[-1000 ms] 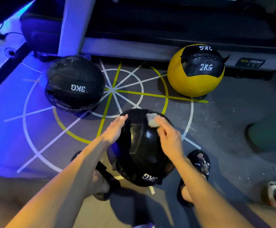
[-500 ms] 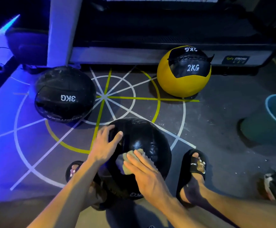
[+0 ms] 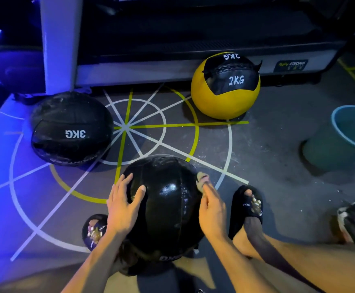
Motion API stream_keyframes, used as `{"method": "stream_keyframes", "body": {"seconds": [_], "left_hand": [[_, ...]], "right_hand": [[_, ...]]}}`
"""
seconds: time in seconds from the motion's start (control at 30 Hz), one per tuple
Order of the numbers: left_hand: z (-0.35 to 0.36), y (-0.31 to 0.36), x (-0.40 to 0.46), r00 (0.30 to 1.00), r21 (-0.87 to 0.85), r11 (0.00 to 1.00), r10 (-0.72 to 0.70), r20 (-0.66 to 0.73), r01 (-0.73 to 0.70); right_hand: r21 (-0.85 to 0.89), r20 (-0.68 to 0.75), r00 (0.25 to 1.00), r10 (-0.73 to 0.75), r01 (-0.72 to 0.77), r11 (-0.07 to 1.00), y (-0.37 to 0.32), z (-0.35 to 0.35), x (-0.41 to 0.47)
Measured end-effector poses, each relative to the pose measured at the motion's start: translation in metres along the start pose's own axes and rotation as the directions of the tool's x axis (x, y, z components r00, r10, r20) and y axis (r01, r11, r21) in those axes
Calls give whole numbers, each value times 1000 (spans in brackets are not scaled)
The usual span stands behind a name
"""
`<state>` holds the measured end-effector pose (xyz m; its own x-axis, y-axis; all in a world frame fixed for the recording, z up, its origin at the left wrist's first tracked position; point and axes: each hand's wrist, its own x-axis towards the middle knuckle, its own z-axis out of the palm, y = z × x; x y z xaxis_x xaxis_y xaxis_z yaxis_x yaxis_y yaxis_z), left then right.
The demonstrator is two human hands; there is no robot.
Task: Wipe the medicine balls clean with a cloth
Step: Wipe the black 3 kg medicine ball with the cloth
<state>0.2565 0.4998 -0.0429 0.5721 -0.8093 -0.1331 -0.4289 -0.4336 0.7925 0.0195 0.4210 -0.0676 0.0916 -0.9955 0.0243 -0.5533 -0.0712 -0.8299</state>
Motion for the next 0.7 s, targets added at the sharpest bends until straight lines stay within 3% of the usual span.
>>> {"method": "stream_keyframes", "body": {"seconds": [0.13,0.2,0.3,0.37,0.43,0.5,0.57,0.63,0.7], "left_hand": [[0,-2,-7,998,-15,1000,-14,-69,13],[-1,-1,-11,998,-22,999,-26,-60,24],[-1,2,-10,998,-27,998,-49,-41,48],[1,3,-10,998,1,999,-41,-53,41],[5,4,-12,997,21,1000,-20,-72,22],[11,5,-16,996,47,999,-6,-84,10],[15,6,-20,996,71,997,4,-89,3],[15,6,-23,996,82,997,8,-84,-1],[13,5,-24,997,76,997,4,-76,2]], "right_hand": [[8,153,924,-349,352,936,-17,-2,-27],[-11,193,894,-405,415,910,0,-11,-19],[-34,127,984,-122,127,991,16,-15,3],[-38,66,992,107,-105,994,13,-11,14],[-10,55,988,143,-142,990,-6,-4,18],[3,59,998,31,-31,1000,-33,5,16],[-18,111,977,-181,184,983,-55,16,13],[-48,237,881,-410,432,900,-64,20,14],[-41,288,793,-537,571,820,-54,17,21]]}}
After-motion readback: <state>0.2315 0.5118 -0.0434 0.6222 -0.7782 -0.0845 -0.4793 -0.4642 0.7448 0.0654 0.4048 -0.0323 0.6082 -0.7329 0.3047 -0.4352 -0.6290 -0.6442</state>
